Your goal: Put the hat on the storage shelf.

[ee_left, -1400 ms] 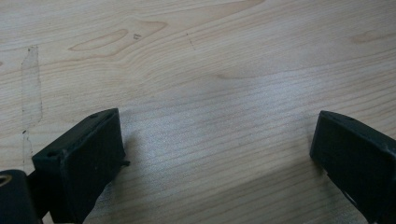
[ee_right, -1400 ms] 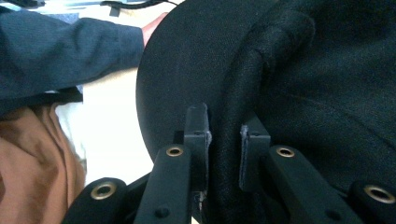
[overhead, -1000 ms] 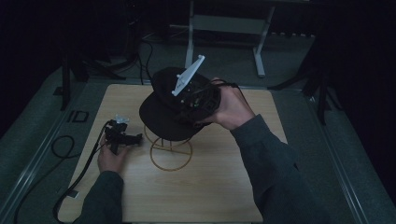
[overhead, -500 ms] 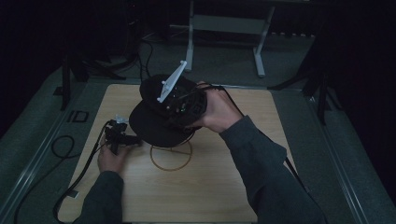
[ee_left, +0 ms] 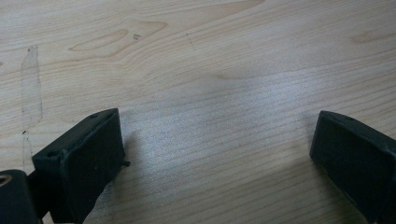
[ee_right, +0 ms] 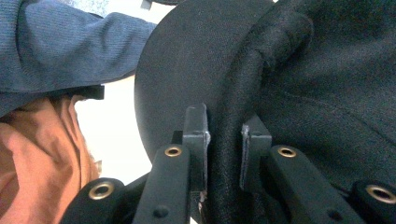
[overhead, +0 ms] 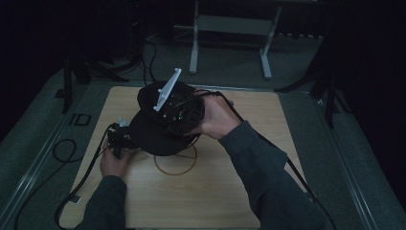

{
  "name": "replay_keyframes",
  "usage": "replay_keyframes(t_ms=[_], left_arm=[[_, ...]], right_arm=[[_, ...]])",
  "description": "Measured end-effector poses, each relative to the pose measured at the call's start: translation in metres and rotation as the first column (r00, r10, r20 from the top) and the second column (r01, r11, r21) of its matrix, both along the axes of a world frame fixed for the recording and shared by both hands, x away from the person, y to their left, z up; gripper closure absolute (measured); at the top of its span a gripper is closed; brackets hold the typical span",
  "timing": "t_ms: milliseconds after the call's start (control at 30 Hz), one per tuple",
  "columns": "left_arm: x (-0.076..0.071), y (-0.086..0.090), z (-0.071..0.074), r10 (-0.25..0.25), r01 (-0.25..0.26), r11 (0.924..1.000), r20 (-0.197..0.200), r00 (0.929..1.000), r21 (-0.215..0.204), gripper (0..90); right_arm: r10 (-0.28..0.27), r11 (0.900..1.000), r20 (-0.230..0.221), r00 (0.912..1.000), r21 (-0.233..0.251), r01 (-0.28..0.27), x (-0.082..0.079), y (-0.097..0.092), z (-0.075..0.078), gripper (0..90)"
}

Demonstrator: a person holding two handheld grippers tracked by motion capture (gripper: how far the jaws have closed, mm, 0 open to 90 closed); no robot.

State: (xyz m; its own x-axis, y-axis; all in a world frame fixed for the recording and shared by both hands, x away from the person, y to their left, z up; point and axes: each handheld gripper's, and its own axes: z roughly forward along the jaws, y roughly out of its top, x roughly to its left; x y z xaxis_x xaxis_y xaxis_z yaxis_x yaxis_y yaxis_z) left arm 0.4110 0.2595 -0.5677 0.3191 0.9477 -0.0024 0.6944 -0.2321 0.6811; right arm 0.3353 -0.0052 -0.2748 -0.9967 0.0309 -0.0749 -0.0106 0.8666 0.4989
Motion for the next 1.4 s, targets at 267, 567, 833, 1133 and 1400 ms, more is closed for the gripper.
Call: replay_keyframes(t_ms=[267, 567, 833, 1133, 1400], left_arm=[[0.000, 0.000, 0.000, 0.003, -0.003, 1.0000, 0.004, 1.0000, -0.002, 2.3], [0.000, 0.000, 0.000, 0.004, -0.004, 1.0000, 0.004, 1.0000, -0.002, 2.3], [0.000, 0.000, 0.000, 0.004, -0.004, 1.0000, 0.004, 1.0000, -0.002, 2.3], [0.000, 0.000, 0.000, 0.004, -0.004, 1.0000, 0.004, 1.0000, -0.003, 2.3], [0.000, 0.000, 0.000, 0.004, -0.004, 1.0000, 0.004, 1.0000, -0.002, 2.3]], right_arm=[[0.006, 0.9999, -0.002, 1.0000, -0.011, -0.006, -0.001, 0.003, -0.003, 77.1], [0.006, 0.9995, -0.022, 0.9997, -0.032, -0.006, 0.000, 0.006, -0.014, 76.6], [0.008, 0.9992, -0.029, 0.9995, -0.040, -0.009, 0.000, 0.008, -0.020, 76.3], [0.008, 0.9988, -0.048, 0.9988, -0.047, -0.011, 0.003, 0.011, -0.028, 74.5], [0.009, 0.9985, -0.055, 0.9984, -0.053, -0.012, 0.004, 0.013, -0.032, 71.2]])
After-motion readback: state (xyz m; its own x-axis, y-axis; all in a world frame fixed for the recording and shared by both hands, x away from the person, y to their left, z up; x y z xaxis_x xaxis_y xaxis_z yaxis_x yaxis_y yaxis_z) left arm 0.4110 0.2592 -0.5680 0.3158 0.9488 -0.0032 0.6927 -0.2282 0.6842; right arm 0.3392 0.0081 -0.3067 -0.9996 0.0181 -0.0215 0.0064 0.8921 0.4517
